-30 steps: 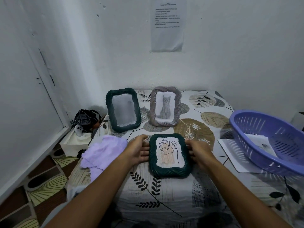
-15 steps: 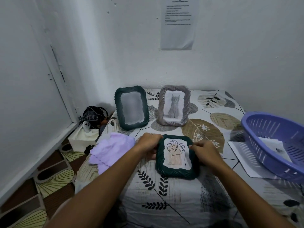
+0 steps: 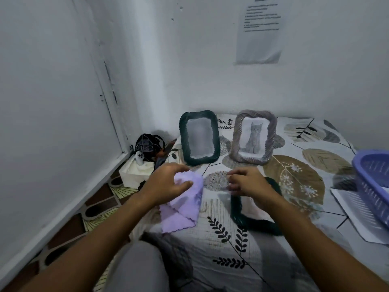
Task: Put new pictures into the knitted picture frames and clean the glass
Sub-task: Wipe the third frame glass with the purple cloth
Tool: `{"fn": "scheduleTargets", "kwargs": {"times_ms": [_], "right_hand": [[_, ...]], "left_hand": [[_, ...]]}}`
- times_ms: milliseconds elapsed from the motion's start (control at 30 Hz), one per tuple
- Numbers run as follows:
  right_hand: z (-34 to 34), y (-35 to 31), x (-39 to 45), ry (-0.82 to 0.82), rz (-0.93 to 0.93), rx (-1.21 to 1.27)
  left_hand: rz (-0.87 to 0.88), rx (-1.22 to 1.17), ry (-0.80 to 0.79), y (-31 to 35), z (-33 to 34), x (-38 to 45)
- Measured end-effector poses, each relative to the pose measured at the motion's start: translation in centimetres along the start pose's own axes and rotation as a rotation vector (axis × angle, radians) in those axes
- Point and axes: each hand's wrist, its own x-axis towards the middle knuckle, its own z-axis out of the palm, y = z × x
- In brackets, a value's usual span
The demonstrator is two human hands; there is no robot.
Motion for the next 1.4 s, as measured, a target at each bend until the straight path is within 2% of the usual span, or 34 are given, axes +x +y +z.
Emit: {"fn": "scheduleTargets", "kwargs": {"times_ms": [100,167,300,400,533,733,1000,1133,1233,1400], "right_hand": [[3.3,-0.3,1.8,-0.089,0.065,-0.036],[5.0,0.0,3.2,-0.065,0.065,-0.091],[6.7,0.3,5.4,-0.001,0.017,-0.356],[7.6,0.4,6.5,0.031,0.046,-0.509],[8.6,-0.2,6.8,0.003,0.095,-0.529],[9.5,-0.9,7.1,-0.076,0.137,-0.277],[8.3,-0.9,6.0,-0.29,0.289,0.434],[4.6,-0.7,4.9,-0.236,0.324,0.716],[0.5,-0.5,3.4,-0.144,0.283,0.836],[-7.0,0.0,0.9,0.019,0.143,0.836]], "left_hand": [[-0.066,0.092,-0.108,-3.5,-1.3,-2.2],[-0.146,0.132,-0.205,-5.3,-1.5,-3.6],[-0.231,0.145,-0.317,-7.5,-0.8,-5.3],[-0.255,0.099,-0.355,-8.3,-0.2,-5.9],[-0.241,0.082,-0.358,-8.3,0.4,-6.1],[-0.229,0.099,-0.356,-8.5,0.8,-6.2],[-0.221,0.122,-0.335,-8.5,0.9,-5.7],[-0.202,0.134,-0.332,-6.6,1.0,-4.3],[-0.145,0.115,-0.332,-4.7,1.7,-2.9],[-0.038,0.12,-0.349,-0.8,3.9,-0.3]]}}
